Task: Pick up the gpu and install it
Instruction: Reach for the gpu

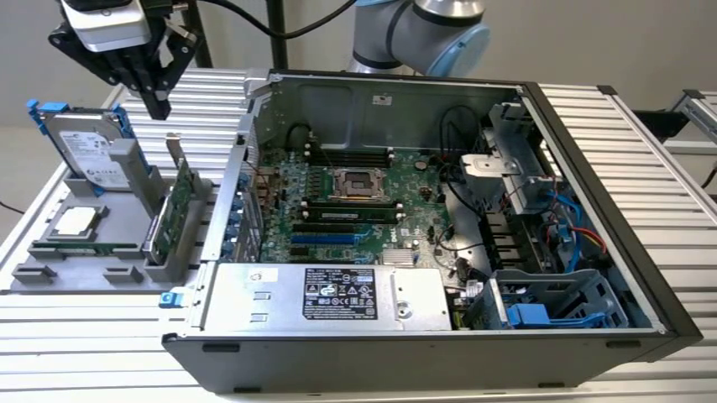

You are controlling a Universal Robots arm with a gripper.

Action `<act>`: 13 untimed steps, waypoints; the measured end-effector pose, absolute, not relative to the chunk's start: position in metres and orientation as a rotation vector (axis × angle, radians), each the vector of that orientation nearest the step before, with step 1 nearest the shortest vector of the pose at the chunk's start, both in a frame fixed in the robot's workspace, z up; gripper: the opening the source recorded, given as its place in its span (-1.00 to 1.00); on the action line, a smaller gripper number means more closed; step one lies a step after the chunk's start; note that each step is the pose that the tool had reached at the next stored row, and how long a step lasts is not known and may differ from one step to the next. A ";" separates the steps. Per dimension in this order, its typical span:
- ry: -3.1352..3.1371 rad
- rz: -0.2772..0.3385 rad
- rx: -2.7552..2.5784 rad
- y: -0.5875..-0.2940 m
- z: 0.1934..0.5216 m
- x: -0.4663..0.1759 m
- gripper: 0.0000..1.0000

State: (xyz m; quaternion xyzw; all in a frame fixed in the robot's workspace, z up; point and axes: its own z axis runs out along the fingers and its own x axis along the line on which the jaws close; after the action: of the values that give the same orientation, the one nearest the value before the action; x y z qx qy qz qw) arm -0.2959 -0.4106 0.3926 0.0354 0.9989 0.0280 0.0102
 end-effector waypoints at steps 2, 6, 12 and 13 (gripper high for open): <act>3.118 0.087 0.111 -0.411 0.393 -0.298 -1.00; 3.118 0.088 0.111 -0.411 0.393 -0.302 -1.00; 3.118 0.089 0.111 -0.412 0.393 -0.308 -1.00; 3.118 0.089 0.111 -0.412 0.393 -0.309 -1.00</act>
State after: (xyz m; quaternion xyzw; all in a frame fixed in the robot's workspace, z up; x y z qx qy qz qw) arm -0.3092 -0.4118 0.3926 0.0355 0.9989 0.0286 0.0102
